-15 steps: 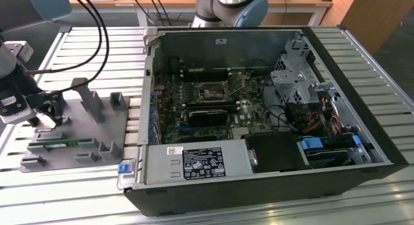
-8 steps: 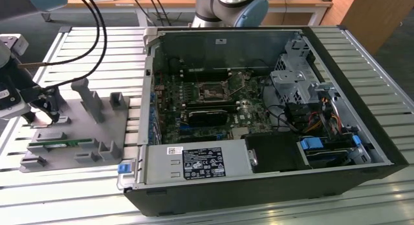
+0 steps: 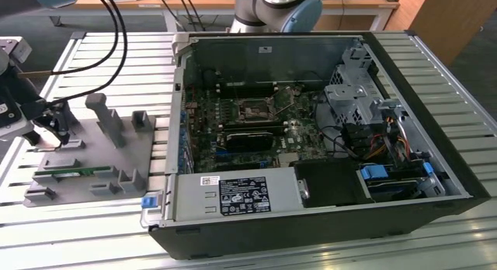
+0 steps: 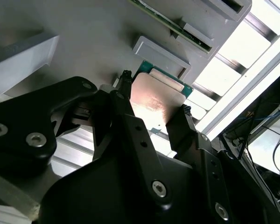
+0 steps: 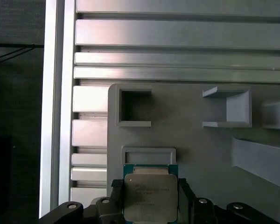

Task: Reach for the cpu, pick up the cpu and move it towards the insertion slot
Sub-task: 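Pick up the cpu and move it towards the insertion slot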

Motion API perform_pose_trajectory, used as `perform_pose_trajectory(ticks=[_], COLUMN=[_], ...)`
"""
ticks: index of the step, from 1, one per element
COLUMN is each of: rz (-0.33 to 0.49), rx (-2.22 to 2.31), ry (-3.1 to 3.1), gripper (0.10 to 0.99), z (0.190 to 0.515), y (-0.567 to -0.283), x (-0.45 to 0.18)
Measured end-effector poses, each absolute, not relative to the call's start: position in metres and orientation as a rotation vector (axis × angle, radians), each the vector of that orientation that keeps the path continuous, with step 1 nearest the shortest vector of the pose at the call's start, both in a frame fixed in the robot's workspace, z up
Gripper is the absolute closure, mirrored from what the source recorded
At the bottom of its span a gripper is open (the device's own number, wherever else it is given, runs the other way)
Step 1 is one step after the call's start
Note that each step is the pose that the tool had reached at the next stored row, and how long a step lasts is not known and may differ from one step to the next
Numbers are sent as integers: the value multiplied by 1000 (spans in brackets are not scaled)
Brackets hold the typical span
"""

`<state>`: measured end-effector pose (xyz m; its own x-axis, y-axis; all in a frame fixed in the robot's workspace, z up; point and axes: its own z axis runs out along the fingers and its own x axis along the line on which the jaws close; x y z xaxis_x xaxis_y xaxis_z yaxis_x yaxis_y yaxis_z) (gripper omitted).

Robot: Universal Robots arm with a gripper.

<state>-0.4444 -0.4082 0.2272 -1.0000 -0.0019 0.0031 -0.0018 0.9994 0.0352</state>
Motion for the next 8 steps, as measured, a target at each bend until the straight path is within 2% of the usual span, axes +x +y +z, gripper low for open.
perform_pose_trajectory(ticks=[8], rz=[-55], rx=[3], ry=[-3138], gripper=[541], z=[233], y=[-408], x=[-444])
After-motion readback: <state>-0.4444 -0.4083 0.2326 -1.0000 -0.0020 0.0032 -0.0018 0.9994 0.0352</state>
